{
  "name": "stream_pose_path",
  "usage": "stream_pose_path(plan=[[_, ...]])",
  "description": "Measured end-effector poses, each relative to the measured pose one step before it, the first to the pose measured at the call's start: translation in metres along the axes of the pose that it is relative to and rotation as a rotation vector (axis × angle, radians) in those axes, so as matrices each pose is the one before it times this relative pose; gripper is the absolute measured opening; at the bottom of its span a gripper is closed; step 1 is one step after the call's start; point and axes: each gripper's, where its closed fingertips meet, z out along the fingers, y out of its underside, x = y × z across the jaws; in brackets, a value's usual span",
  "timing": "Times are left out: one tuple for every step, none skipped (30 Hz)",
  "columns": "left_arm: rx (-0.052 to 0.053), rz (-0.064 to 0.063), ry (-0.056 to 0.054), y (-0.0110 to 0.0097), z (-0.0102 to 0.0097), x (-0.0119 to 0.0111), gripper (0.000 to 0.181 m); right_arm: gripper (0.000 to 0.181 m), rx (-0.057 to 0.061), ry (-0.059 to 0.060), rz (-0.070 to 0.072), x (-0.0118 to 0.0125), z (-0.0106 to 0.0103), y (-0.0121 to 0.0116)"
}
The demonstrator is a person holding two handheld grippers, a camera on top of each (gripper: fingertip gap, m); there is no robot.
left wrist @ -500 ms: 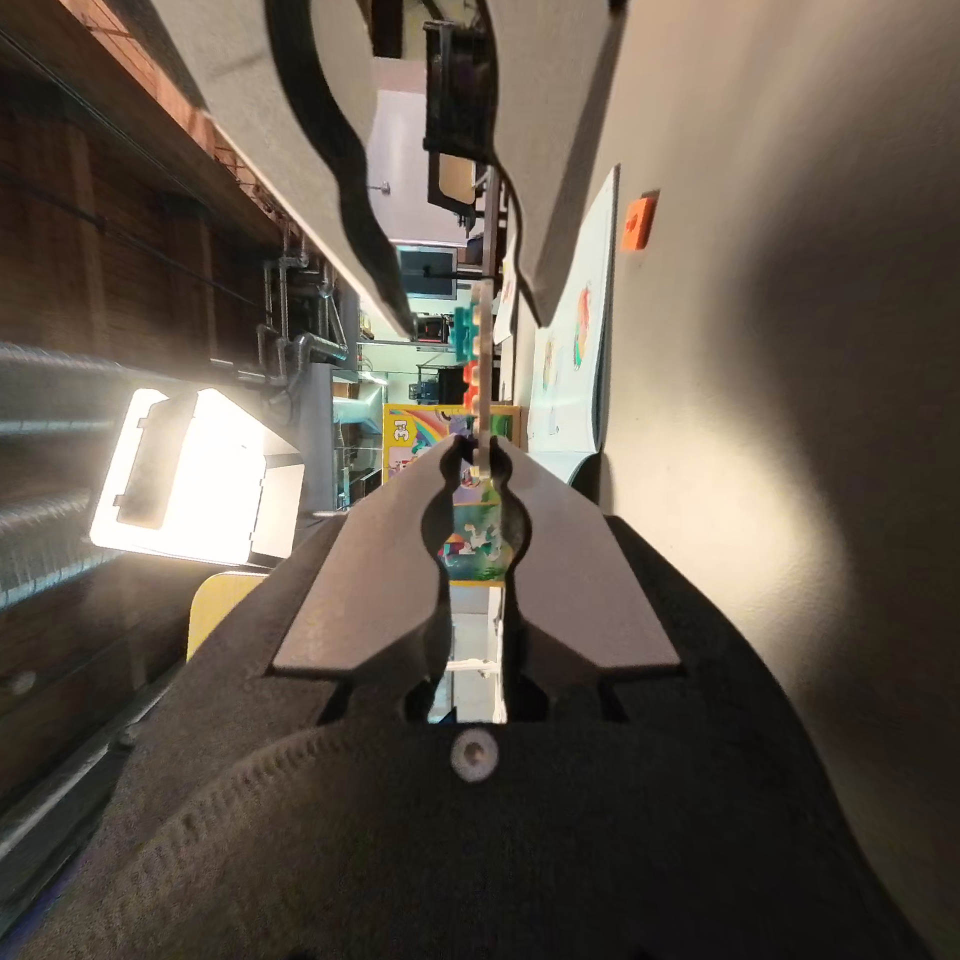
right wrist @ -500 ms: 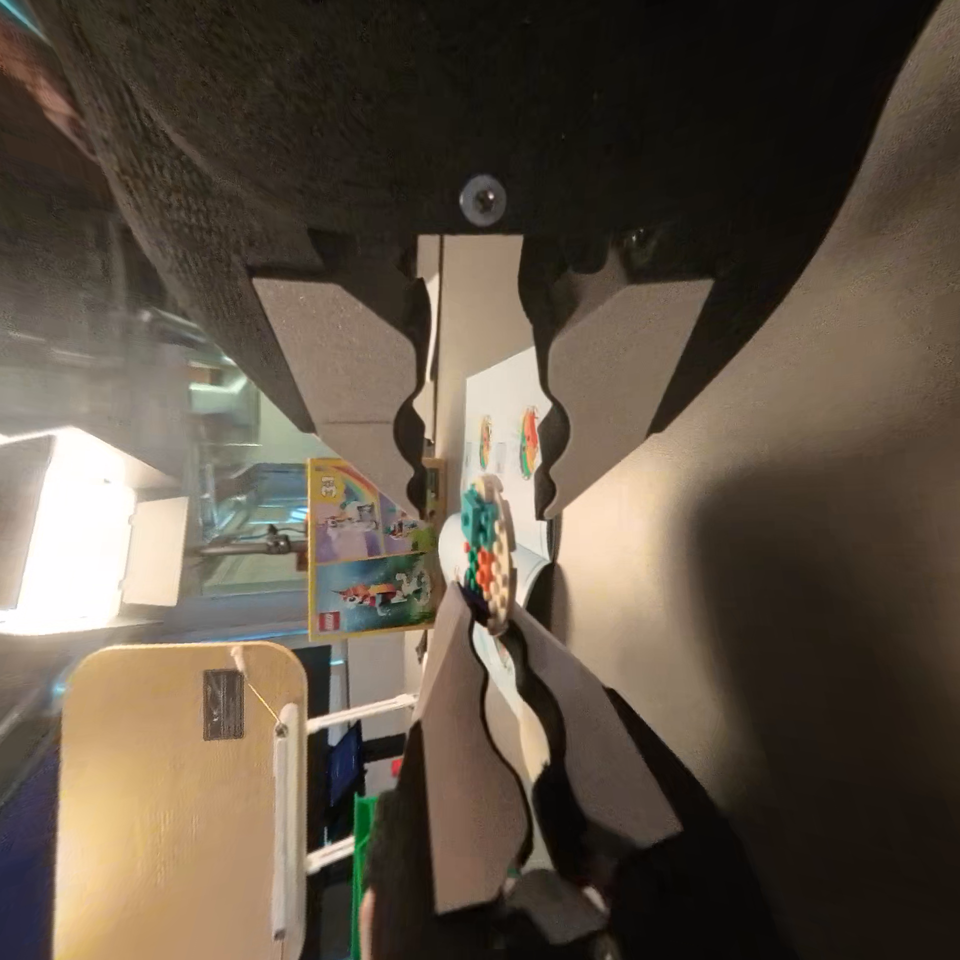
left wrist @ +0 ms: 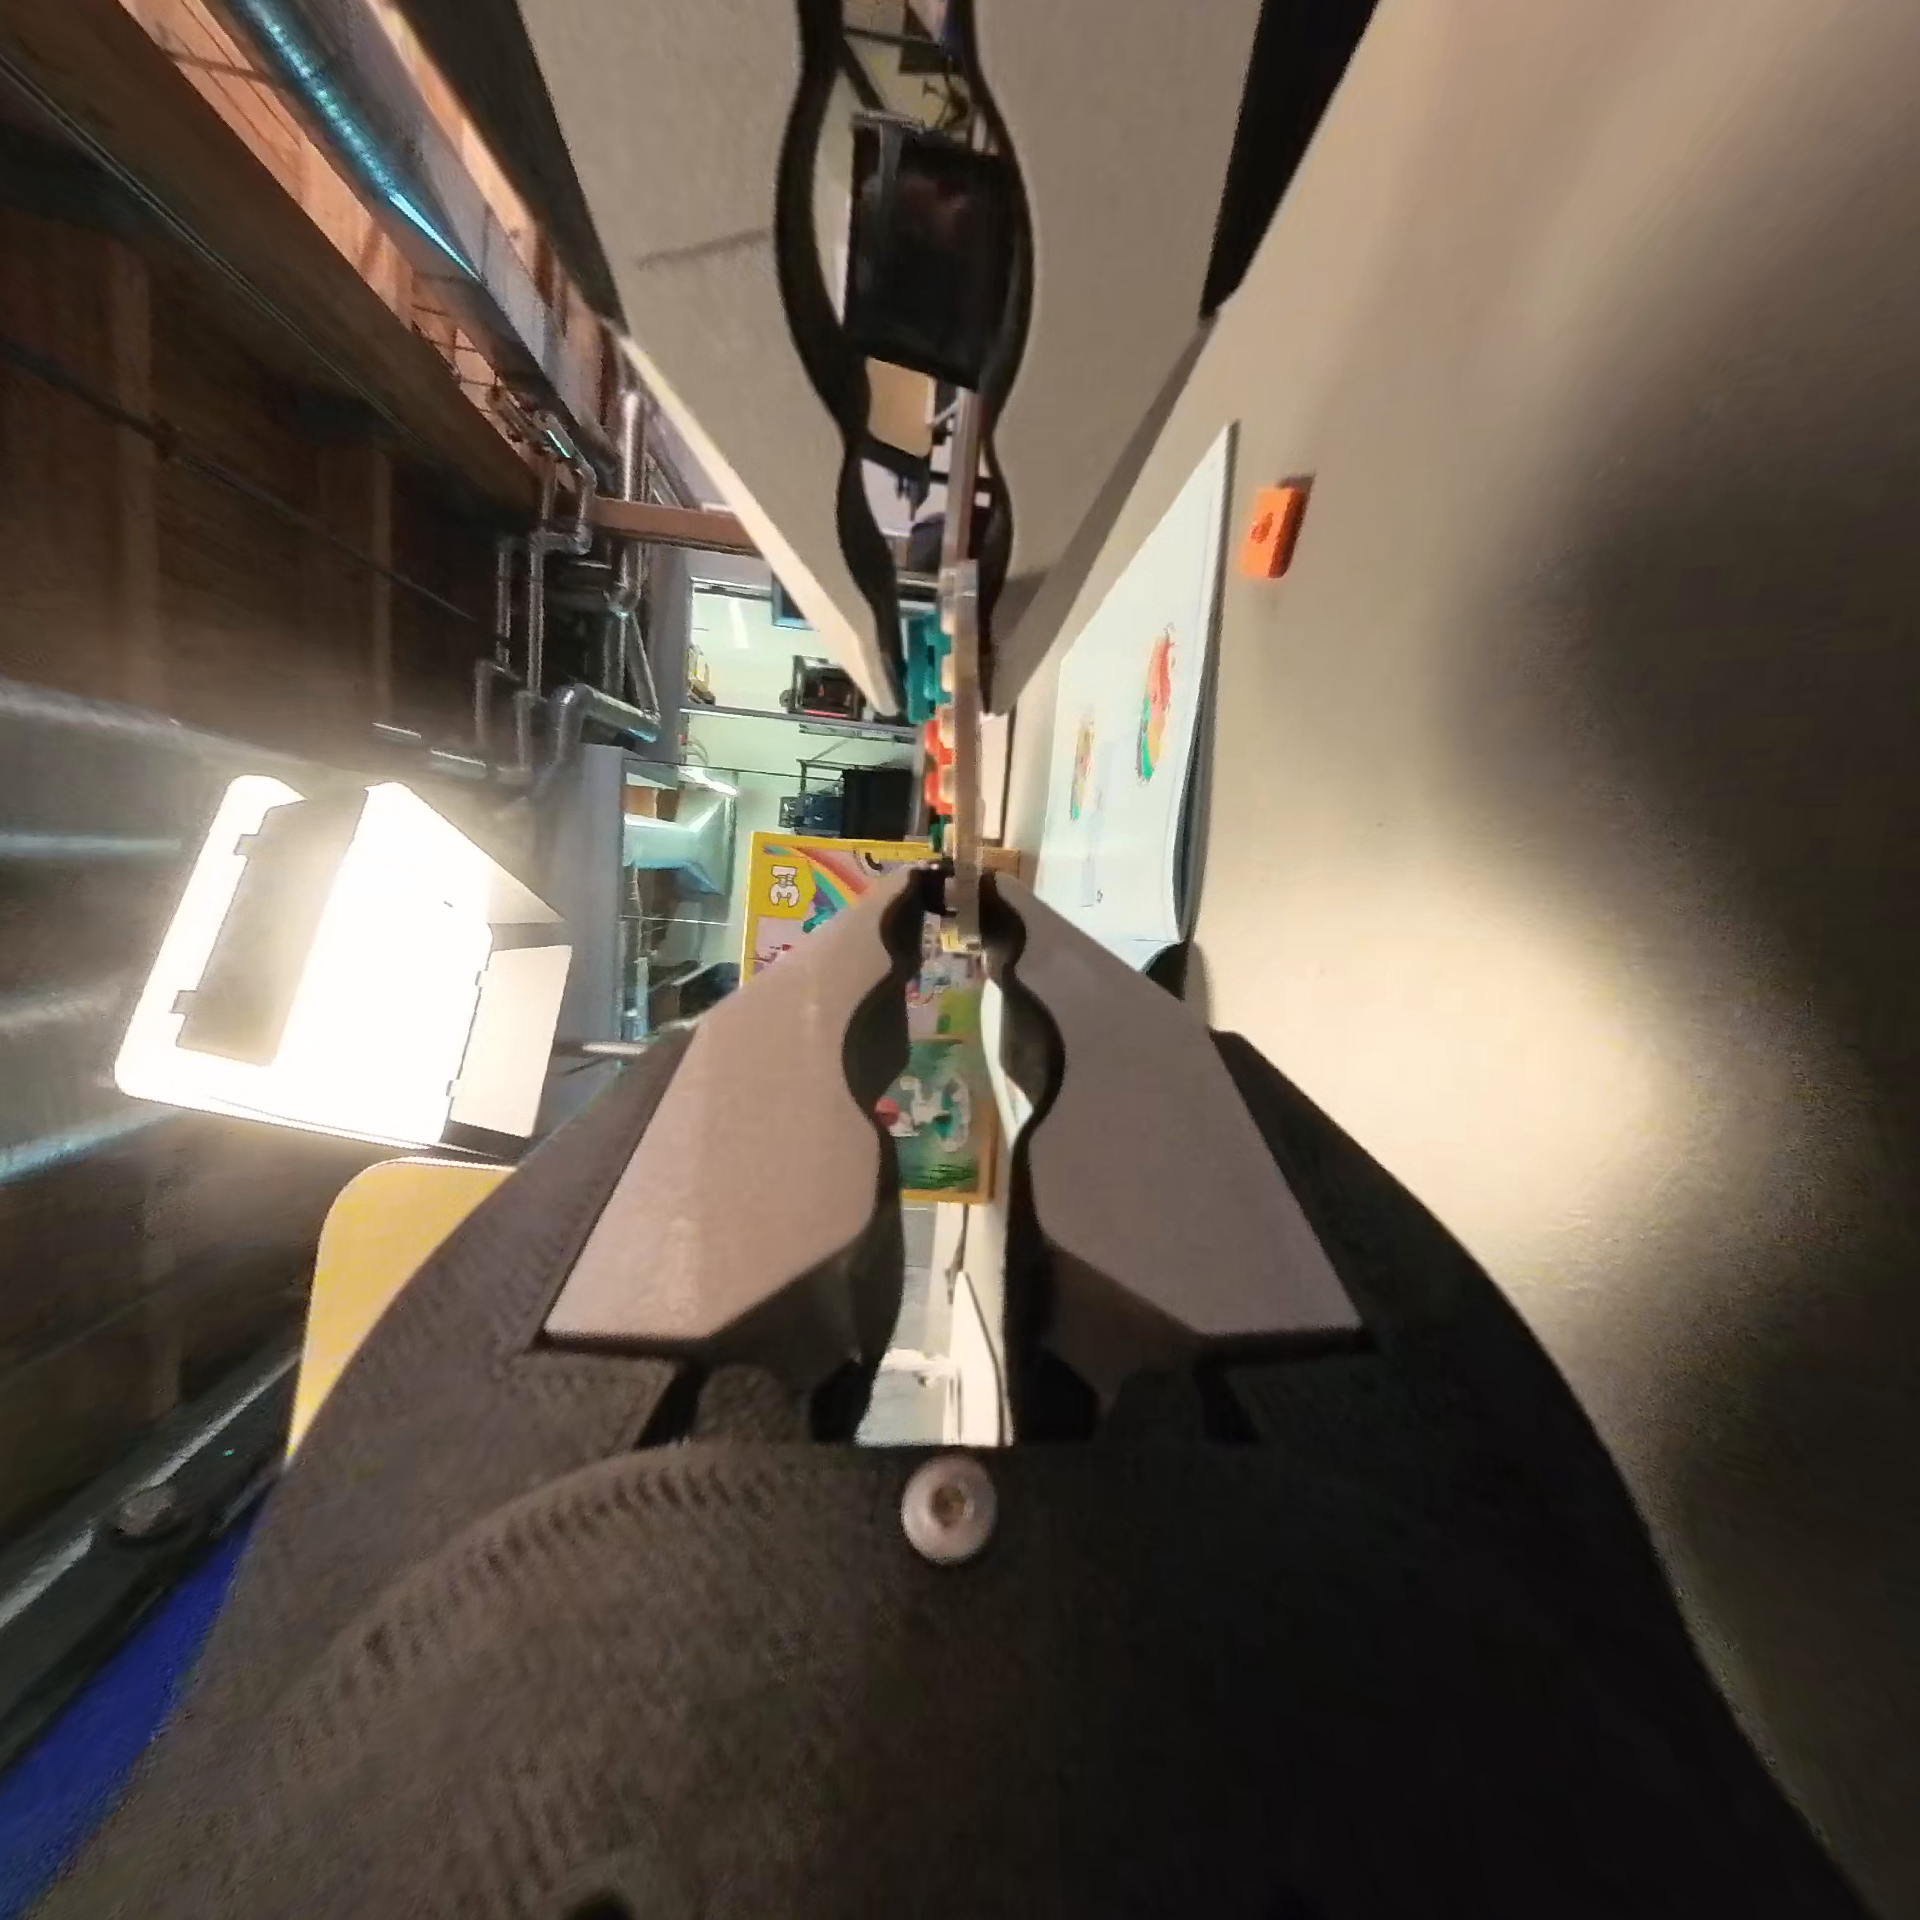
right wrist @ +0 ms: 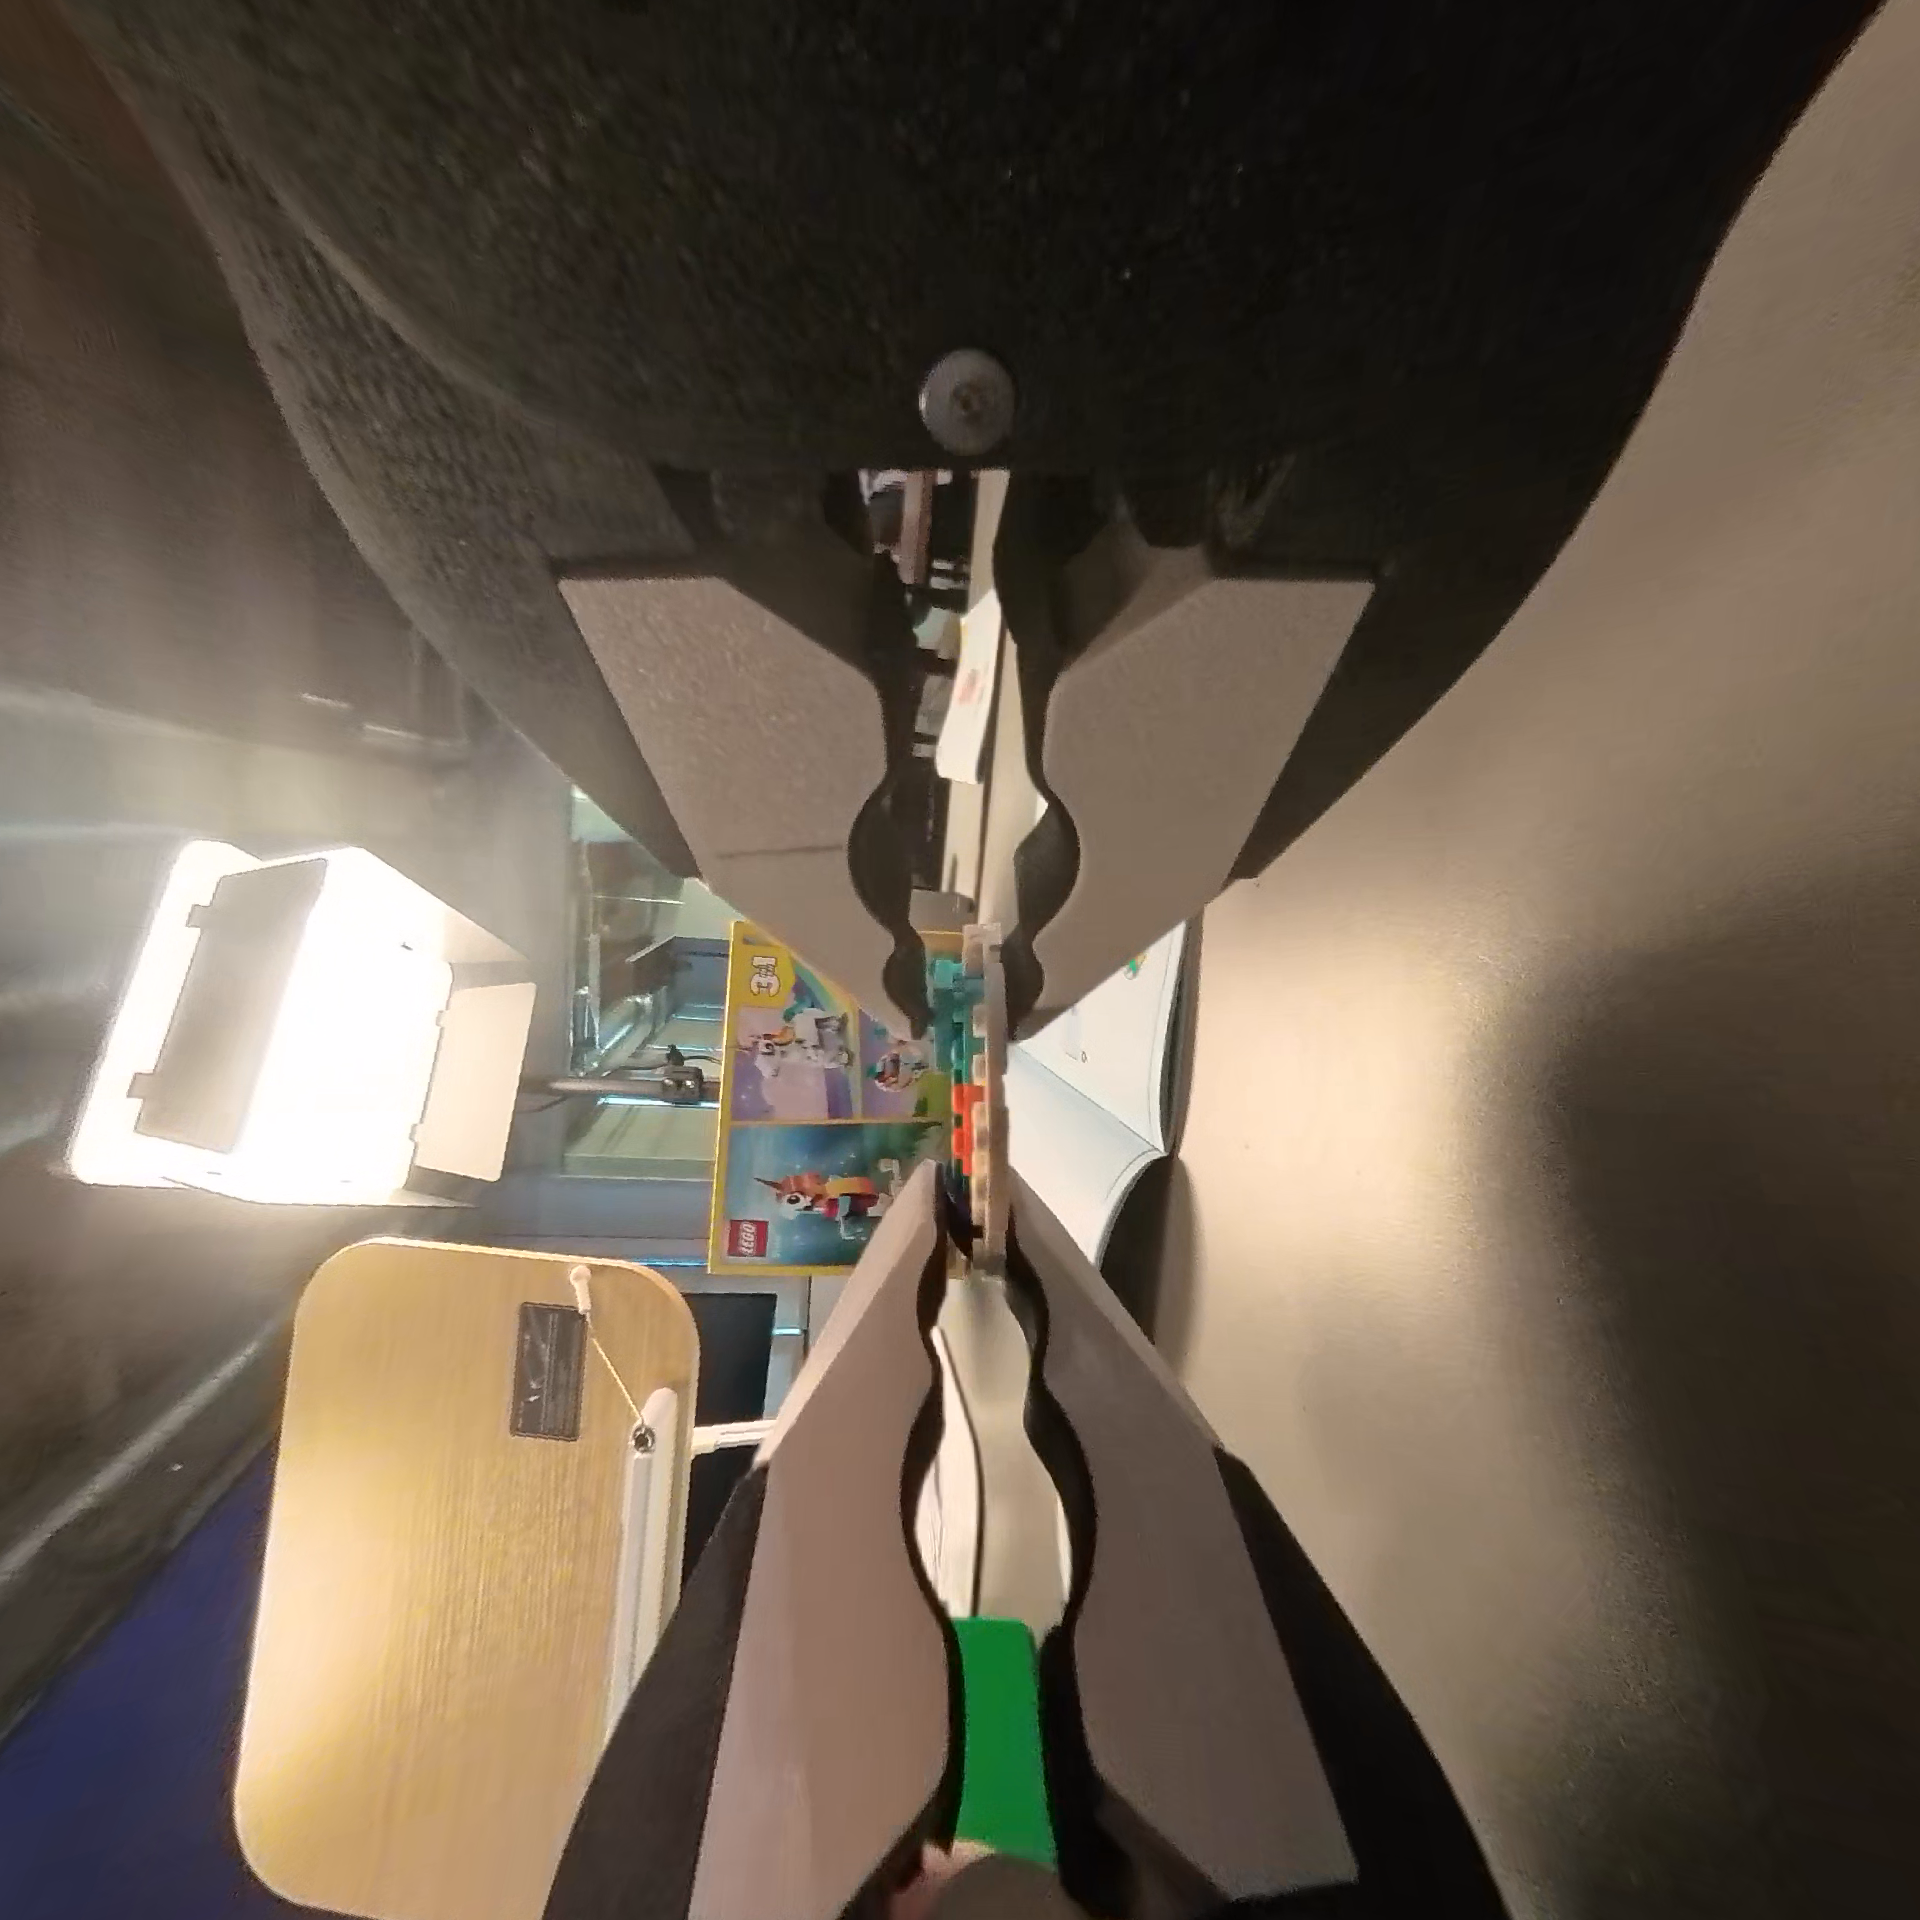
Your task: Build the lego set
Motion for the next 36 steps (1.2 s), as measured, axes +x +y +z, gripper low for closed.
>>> stream_pose_path(plan=[[0.0022,0.0113,0.0006,-0.00012,-0.00006,0.00099,0.009,0.012,0.0024,-0.0027,-0.0072,-0.00077,-0.00026,-0.00013],[0.0026,0.0073,0.002,-0.00033,-0.00003,0.00118,0.009,0.012,0.0059,-0.0065,-0.0035,-0.00138,-0.00023,-0.00009],[0.0037,0.0045,-0.0001,-0.00037,-0.00011,0.00049,0.009,0.012,0.0072,-0.0031,-0.0023,-0.00074,-0.00042,-0.00029],[0.0051,0.0034,0.0018,-0.00044,-0.00006,0.00021,0.009,0.011,0.0059,-0.0026,-0.0038,-0.00047,-0.00048,-0.00025],[0.0041,0.0021,0.0022,0.00008,0.0,0.00001,0.009,0.012,0.0067,-0.0012,-0.0039,-0.00048,-0.00042,-0.00091],[0.0062,0.0001,0.0015,0.00003,-0.0002,-0.00016,0.009,0.012,-0.0029,0.0027,-0.0055,-0.00005,-0.00016,-0.0003],[0.005,-0.0022,0.0002,0.00016,-0.00031,-0.00048,0.009,0.012,-0.0048,0.0048,-0.0111,0.00034,-0.00022,-0.00072],[0.0041,-0.0006,-0.0008,0.00019,-0.00046,-0.00061,0.008,0.012,-0.0068,0.0085,-0.0131,0.00054,-0.0002,-0.0005],[0.0031,0.0017,0.0015,0.00004,-0.00048,-0.00032,0.008,0.012,-0.0067,0.008,-0.0095,0.00045,-0.00016,-0.00057],[0.0045,-0.0021,0.0122,-0.00032,-0.00025,0.00176,0.008,0.012,-0.0061,-0.0033,-0.0046,-0.00101,-0.00044,-0.00042],[0.0029,-0.005,0.0203,-0.00051,0.00018,0.00319,0.009,0.011,-0.0072,-0.0158,0.0003,-0.00277,-0.00029,0.00013],[-0.0004,-0.0013,0.017,-0.00042,0.00049,0.00307,0.009,0.011,-0.0081,-0.0139,-0.0038,-0.00308,-0.00004,0.0005],[-0.0009,0.0026,0.0149,-0.00026,0.00063,0.00309,0.009,0.011,-0.0096,-0.0095,-0.0157,-0.00309,0.00006,0.0006],[-0.0012,0.0009,0.0125,-0.00001,0.0007,0.00283,0.009,0.011,-0.0084,-0.0093,-0.014,-0.00303,0.00036,0.00039],[0.0004,-0.004,0.0055,0.00003,0.00037,0.0014,0.009,0.011,-0.005,-0.0045,-0.0072,-0.0017,0.00018,0.00005],[0.0034,-0.0078,0.0037,-0.00036,0.00011,0.00035,0.009,0.011,-0.0009,-0.0002,-0.0052,-0.00049,-0.0001,0.00007],[0.0063,-0.0156,-0.0033,-0.00044,-0.00012,-0.00118,0.009,0.011,0.0029,0.002,0.0131,0.00106,-0.00027,0.00023],[0.0152,-0.0261,-0.0056,-0.00139,-0.00063,-0.00242,0.009,0.011,0.0055,0.0069,0.0196,0.00277,-0.00074,0.00022],[0.0314,-0.0316,0.0041,-0.00321,-0.00119,-0.00145,0.011,0.011,0.0087,0.0075,0.016,0.00266,-0.00117,-0.00002],[0.0318,-0.0342,-0.006,-0.00369,-0.00126,-0.00328,0.02,0.011,0.0187,-0.0052,0.0338,0.00064,-0.00088,-0.00163],[0.0158,-0.0154,0.0202,-0.00274,-0.00099,0.00104,0.033,0.011,0.0192,-0.0098,0.0392,-0.00026,-0.00046,-0.00257],[0.0096,-0.0016,0.0298,-0.00197,-0.00075,0.00411,0.038,0.011,0.0134,-0.0079,0.0212,-0.00036,-0.00005,-0.00247],[0.0044,0.0072,0.0064,-0.00097,-0.00039,0.00207,0.035,0.011,0.0077,-0.0069,0.0101,-0.0007,0.00017,-0.0021],[0.0081,0.0276,-0.0173,-0.00143,-0.00077,-0.00062,0.024,0.011,0.0069,-0.0091,0.0107,-0.00118,0.00032,-0.00163],[0.014,0.0392,-0.021,-0.0022,-0.00137,-0.00105,0.011,0.011,0.0023,-0.011,0.0147,-0.00135,0.00017,-0.00071],[0.0018,0.0246,-0.0009,-0.00065,-0.00059,0.00128,0.008,0.011,0.0075,-0.0038,0.0109,0.0003,-0.00056,-0.00096],[-0.0036,-0.0046,0.0132,-0.00015,-0.00003,0.00061,0.008,0.011,0.0025,-0.0076,0.0128,-0.00028,-0.0004,0.00014],[0.0003,-0.0357,0.0306,-0.00057,-0.00056,0.00068,0.008,0.011,0.0075,-0.0035,0.0056,-0.00065,-0.00054,-0.00033],[0.0055,-0.0441,0.0347,-0.00043,-0.0004,0.00099,0.008,0.011,0.0082,-0.0033,-0.0009,-0.00071,-0.00052,-0.0005],[0.0055,-0.0324,0.0242,-0.00001,-0.00059,0.00046,0.008,0.011,0.0083,-0.0031,0.0012,-0.00058,-0.00022,-0.00072],[0.004,-0.0122,0.0173,0.00031,-0.00054,0.00117,0.008,0.011,0.0105,-0.0009,-0.0051,-0.00066,-0.00006,-0.00093],[-0.0002,-0.0062,0.0135,0.00047,-0.00049,0.00165,0.007,0.012,0.0064,-0.0053,-0.0108,-0.0018,0.00027,-0.00069],[0.0018,-0.0008,0.0056,0.00047,-0.0004,0.00053,0.008,0.012,0.0029,0.0023,-0.0143,-0.00097,0.00033,-0.00054],[0.0032,-0.0035,0.0022,0.00039,-0.00039,-0.00053,0.008,0.011,-0.0006,0.0103,-0.0161,0.0003,0.00028,-0.0004],[0.0046,-0.0081,0.0068,-0.00002,-0.00055,-0.00008,0.008,0.011,-0.0004,0.0067,-0.0136,0.0004,0.00007,-0.00054],[0.0032,-0.0083,0.0093,0.00008,-0.0003,0.00031,0.007,0.011,-0.0043,0.0032,-0.017,-0.00004,0.0,-0.00038]])
